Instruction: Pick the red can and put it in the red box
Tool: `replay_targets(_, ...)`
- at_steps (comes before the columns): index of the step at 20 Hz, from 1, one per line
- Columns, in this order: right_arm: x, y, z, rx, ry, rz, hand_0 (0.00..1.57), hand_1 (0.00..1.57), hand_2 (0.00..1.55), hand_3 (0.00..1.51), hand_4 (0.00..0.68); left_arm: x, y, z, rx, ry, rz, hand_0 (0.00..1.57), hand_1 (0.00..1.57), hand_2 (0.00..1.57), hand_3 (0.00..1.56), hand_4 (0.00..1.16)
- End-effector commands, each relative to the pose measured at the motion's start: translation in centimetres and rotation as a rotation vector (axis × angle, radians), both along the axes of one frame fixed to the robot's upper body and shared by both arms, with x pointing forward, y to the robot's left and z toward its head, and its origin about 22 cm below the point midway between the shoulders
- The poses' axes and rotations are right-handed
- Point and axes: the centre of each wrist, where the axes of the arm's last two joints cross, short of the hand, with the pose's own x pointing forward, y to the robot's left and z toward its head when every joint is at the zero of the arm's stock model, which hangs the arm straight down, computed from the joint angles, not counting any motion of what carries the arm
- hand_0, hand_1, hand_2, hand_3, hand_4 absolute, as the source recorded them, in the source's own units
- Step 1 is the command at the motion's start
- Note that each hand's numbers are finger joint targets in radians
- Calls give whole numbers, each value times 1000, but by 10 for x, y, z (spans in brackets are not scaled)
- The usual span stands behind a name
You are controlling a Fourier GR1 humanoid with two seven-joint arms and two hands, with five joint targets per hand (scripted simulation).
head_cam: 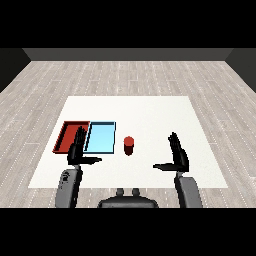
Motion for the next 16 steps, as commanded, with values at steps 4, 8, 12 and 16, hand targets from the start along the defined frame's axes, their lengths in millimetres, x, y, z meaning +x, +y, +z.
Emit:
replay_targets(4,-4,9,-10,12,-86,24,0,0,0,0,0,2,-6,-10,-27,-112,-13,0,0,0,0,0)
replay_targets(8,-6,9,-7,28,-72,31,0,0,0,0,0,-1,17,-21,-55,-119,-5,0,0,0,0,0)
replay_targets(12,-20,13,-1,41,-77,26,0,0,0,0,0,-17,14,-11,-47,-131,0,0,0,0,0,0)
replay_targets(16,-17,11,-17,32,-61,26,0,0,0,0,0,4,2,-15,-59,-117,-13,0,0,0,0,0)
